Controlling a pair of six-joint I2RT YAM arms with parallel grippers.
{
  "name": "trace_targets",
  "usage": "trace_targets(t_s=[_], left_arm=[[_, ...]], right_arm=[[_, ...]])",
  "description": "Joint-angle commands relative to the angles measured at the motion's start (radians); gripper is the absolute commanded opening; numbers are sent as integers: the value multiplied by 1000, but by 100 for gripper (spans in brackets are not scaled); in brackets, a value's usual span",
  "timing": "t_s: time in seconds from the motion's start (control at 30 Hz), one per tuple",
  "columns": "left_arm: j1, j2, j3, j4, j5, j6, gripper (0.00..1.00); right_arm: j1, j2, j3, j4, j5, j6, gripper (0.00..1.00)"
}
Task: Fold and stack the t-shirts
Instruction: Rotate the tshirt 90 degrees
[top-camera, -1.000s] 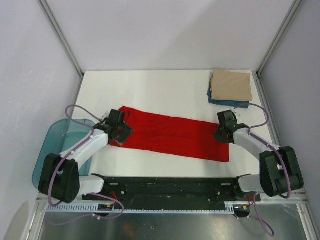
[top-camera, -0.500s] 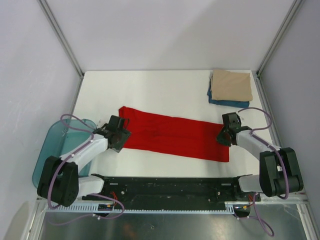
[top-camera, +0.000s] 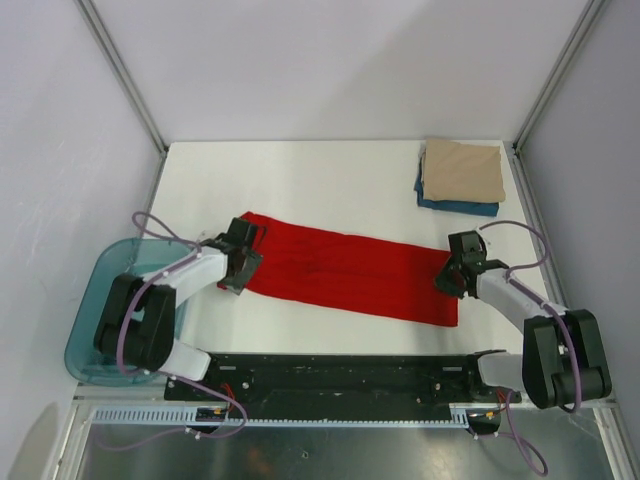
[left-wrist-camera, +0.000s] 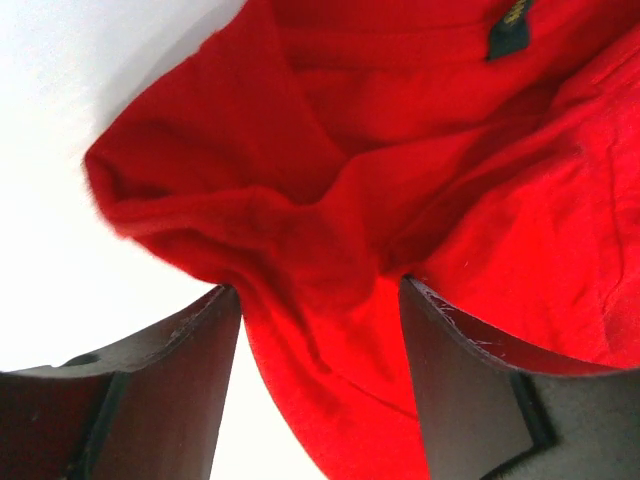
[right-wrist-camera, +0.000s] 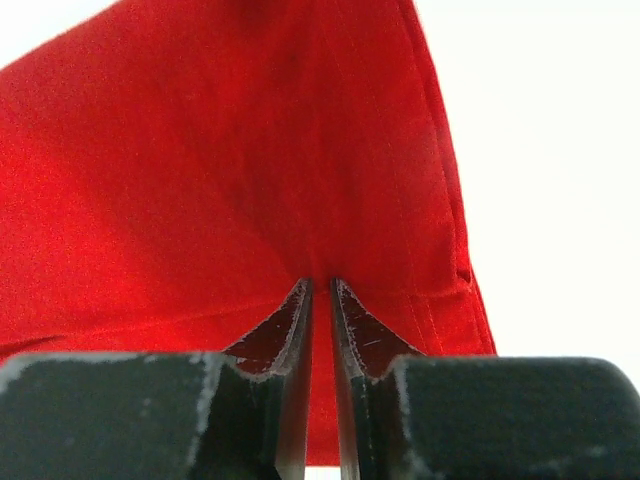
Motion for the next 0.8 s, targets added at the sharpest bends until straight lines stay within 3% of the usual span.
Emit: trace_targets(t_s=[0.0,0.17,0.33,0.43,0.57,0.67,0.77], left_arm=[[18,121,125,23,-79,71,68],[40,325,356,32,-72,266,68],[70,563,623,44,35,449,63],[79,706,838,49,153,599,63],[85,922,1189,39,421,792,65],[90,1046,1406,8,547,851,69],[102,1115,1516,0,622,868,77]], right_arm=[[-5,-84,-9,-33,-34,2,17],[-5,-205,33,-36,-51,-14,18],[-6,-239,101,-48,-49,-35,19],[-6,-230,125,-39,-53,-49,19],[-5,-188,133,-15,-67,-69,19],[-4,-155,138,-11,-69,-93,19],[-4,-133,142,-19,-63,-117,19]])
